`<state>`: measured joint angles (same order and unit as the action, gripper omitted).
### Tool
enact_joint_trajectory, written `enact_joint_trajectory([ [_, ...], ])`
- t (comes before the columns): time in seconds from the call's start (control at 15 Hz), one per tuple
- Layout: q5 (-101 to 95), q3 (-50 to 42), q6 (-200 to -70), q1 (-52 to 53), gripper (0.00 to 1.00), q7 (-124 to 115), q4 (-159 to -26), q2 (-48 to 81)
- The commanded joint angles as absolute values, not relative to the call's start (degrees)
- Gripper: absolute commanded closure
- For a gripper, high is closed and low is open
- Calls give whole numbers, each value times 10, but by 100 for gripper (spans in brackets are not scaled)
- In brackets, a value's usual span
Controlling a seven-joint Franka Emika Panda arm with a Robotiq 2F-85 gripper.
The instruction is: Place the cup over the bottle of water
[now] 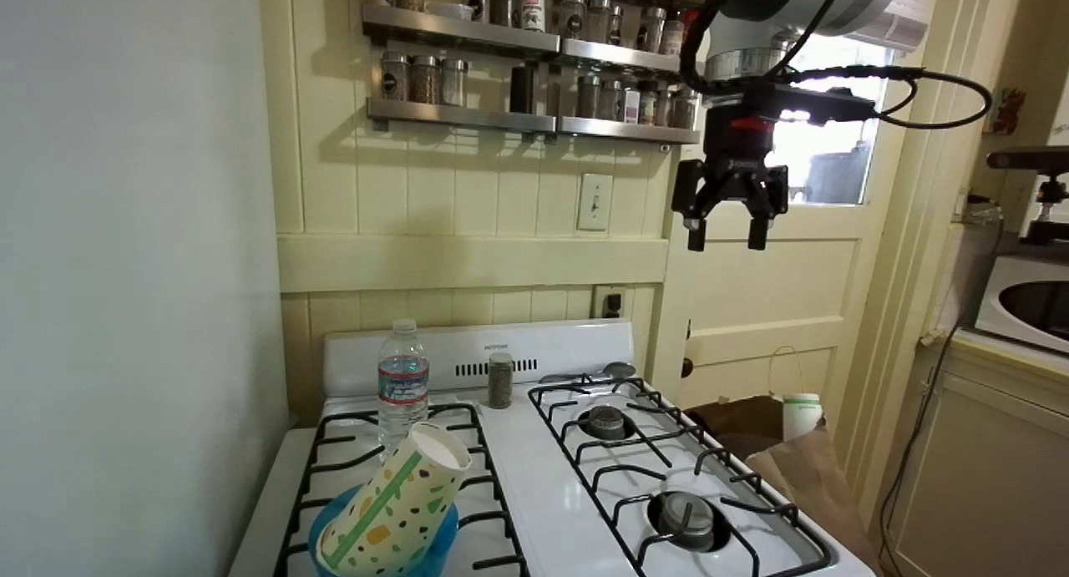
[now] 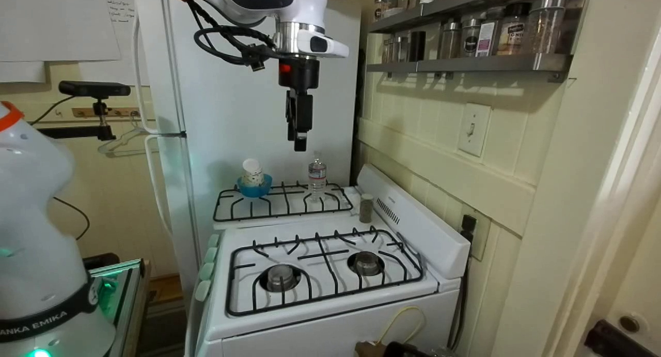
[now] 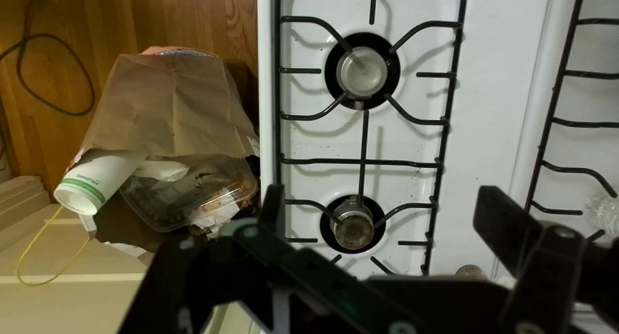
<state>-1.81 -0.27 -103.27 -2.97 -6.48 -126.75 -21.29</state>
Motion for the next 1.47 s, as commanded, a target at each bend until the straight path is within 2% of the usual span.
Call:
enact_joint_trajectory([
  [0.0, -19, -4, -1031, -28, 0, -65, -1266, -212],
  [0.53, -16, 3, -1036, -20, 0, -61, -1270, -209],
  [0.87, 79, 64, -1080, 73, 0, -15, -1326, -198],
  [1.4, 176, 140, -1152, 181, 0, 108, -1318, -82],
])
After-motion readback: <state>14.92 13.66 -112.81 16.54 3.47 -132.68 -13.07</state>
